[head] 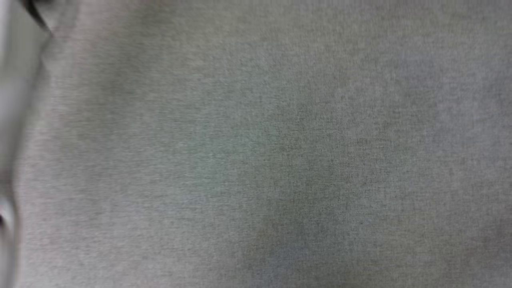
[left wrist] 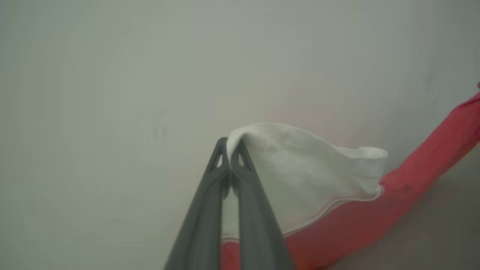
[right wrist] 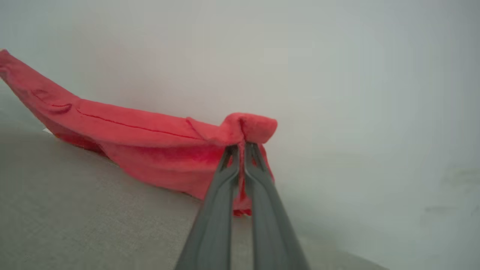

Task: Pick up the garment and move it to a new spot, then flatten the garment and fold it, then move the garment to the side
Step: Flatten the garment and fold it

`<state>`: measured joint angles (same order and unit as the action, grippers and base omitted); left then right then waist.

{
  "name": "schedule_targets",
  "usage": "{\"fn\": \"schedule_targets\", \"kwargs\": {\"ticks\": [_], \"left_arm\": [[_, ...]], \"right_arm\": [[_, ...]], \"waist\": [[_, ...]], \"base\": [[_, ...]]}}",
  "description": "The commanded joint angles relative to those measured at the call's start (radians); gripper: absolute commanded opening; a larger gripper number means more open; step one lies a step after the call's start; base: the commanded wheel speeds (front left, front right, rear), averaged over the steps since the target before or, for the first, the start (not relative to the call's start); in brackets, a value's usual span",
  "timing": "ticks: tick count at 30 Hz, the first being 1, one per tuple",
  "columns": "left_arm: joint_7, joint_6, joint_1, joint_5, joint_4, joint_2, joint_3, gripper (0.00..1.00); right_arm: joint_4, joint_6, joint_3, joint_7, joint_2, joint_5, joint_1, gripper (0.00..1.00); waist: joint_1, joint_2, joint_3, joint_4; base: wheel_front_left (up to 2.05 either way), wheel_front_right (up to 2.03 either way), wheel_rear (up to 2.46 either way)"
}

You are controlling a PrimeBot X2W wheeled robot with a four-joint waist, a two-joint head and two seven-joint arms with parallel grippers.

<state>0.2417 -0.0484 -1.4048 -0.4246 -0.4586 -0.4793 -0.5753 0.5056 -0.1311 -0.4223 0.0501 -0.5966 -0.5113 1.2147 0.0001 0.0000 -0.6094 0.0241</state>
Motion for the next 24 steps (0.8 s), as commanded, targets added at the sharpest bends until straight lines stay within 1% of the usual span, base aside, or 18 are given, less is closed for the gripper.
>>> {"fn": "schedule_targets", "kwargs": {"ticks": [1, 4, 5, 6, 9, 14, 17, 19, 22, 24], "left_arm": [[0.006, 0.004, 0.056, -0.007, 0.009, 0.006, -0.008, 0.0], [0.012, -0.002, 0.225, -0.039, 0.044, -0.026, -0.022, 0.0], [0.007, 0.003, 0.336, -0.064, 0.072, -0.047, -0.028, 0.0], [0.007, 0.003, 0.336, -0.064, 0.072, -0.047, -0.028, 0.0], [-0.009, 0.015, 0.498, -0.093, 0.125, -0.091, -0.045, 0.0], [-0.08, 0.074, 0.746, -0.146, 0.269, -0.161, -0.068, 0.0], [-0.126, 0.106, 0.874, -0.182, 0.352, -0.202, -0.079, 0.0], [-0.153, 0.119, 0.951, -0.2, 0.4, -0.229, -0.094, 0.0], [-0.19, 0.142, 1.058, -0.221, 0.468, -0.265, -0.12, 0.0], [-0.211, 0.158, 1.125, -0.242, 0.511, -0.287, -0.133, 0.0]], "right_arm": [[0.005, 0.001, -0.014, 0.013, 0.002, 0.0, -0.044, 0.0], [-0.003, 0.001, -0.054, 0.044, -0.005, -0.023, -0.148, 0.0], [-0.006, 0.001, -0.081, 0.05, -0.01, -0.048, -0.219, 0.0], [-0.006, 0.001, -0.081, 0.05, -0.01, -0.048, -0.219, 0.0], [-0.009, 0.001, -0.13, 0.053, -0.031, -0.088, -0.323, 0.0], [-0.029, 0.001, -0.195, 0.052, -0.067, -0.165, -0.479, 0.0], [-0.05, 0.001, -0.217, 0.042, -0.089, -0.213, -0.563, 0.0], [-0.063, 0.001, -0.232, 0.024, -0.099, -0.256, -0.626, 0.0], [-0.104, 0.001, -0.241, -0.008, -0.118, -0.356, -0.721, 0.0], [-0.137, 0.001, -0.253, -0.016, -0.142, -0.383, -0.775, 0.0]], "waist": [[-0.0001, 0.0, 0.037, -0.02], [-0.0001, 0.0, 0.095, -0.033], [-0.0001, 0.0, 0.132, -0.036], [-0.0001, 0.0, 0.132, -0.036], [-0.0001, 0.0, 0.189, -0.044], [-0.0001, 0.0, 0.286, -0.061], [-0.0001, 0.0, 0.337, -0.07], [-0.0001, 0.0, 0.371, -0.078], [-0.0001, 0.0, 0.417, -0.086], [-0.0001, 0.0, 0.442, -0.088]], "base": [[0.0, 0.0, 0.0], [0.0, 0.0, 0.0], [0.0, 0.0, 0.0], [0.0, 0.0, 0.0], [0.0, 0.0, 0.0], [0.0, 0.0, 0.0], [0.0, 0.0, 0.0], [0.0, 0.0, 0.0], [0.0, 0.0, 0.0], [0.0, 0.0, 0.0]]}}
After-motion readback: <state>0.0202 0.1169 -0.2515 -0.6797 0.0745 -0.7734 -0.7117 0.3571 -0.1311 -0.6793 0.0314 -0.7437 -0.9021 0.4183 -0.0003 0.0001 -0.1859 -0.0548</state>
